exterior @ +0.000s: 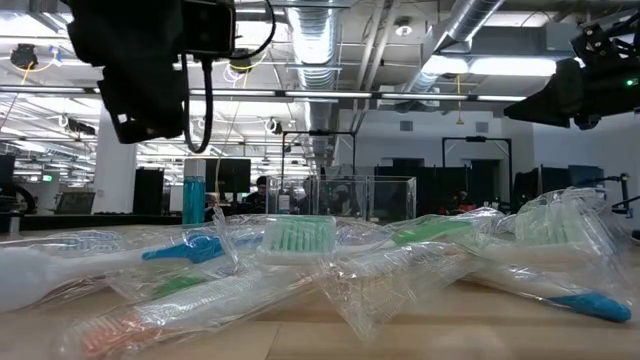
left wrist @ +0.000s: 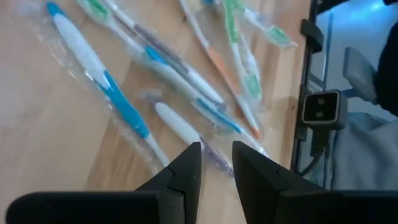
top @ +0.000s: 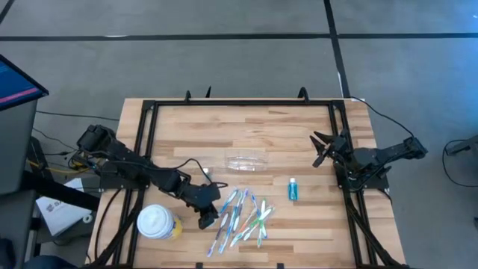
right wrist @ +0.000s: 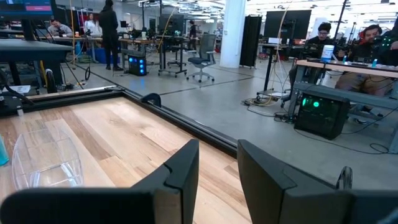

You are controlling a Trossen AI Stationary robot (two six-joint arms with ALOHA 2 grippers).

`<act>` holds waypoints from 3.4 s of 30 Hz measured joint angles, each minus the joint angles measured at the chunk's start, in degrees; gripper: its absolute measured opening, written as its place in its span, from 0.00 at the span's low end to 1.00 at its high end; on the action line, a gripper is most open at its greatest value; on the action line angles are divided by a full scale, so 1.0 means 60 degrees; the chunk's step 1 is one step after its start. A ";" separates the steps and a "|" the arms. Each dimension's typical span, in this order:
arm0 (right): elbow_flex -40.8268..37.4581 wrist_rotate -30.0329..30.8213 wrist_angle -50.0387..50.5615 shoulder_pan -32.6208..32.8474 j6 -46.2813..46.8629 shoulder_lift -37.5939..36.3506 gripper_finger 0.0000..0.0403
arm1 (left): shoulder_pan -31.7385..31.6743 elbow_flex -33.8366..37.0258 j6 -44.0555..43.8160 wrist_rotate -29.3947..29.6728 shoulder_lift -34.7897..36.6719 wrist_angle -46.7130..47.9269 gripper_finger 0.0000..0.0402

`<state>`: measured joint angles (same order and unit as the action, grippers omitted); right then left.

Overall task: Pick & Place toothbrushing station
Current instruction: Put the blue toothbrush into the transparent organizer

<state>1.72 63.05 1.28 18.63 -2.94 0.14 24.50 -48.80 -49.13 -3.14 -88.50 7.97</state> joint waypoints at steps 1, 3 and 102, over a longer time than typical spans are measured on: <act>0.0000 0.0001 0.0000 0.0000 0.0000 0.0002 0.25 | 0.0001 -0.0010 -0.0091 -0.0061 -0.0111 -0.0026 0.21; 0.0000 0.0003 0.0004 0.0002 0.0000 0.0002 0.25 | 0.0001 0.0015 -0.0149 -0.0339 -0.0314 0.0064 0.21; 0.0007 -0.1434 -0.1347 0.0000 -0.0573 0.0036 0.25 | -0.0122 0.0238 0.0995 0.0727 0.1919 -0.0203 0.00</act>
<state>1.76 54.44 -6.80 18.63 -6.38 0.36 23.77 -47.37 -43.16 1.22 -76.99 6.75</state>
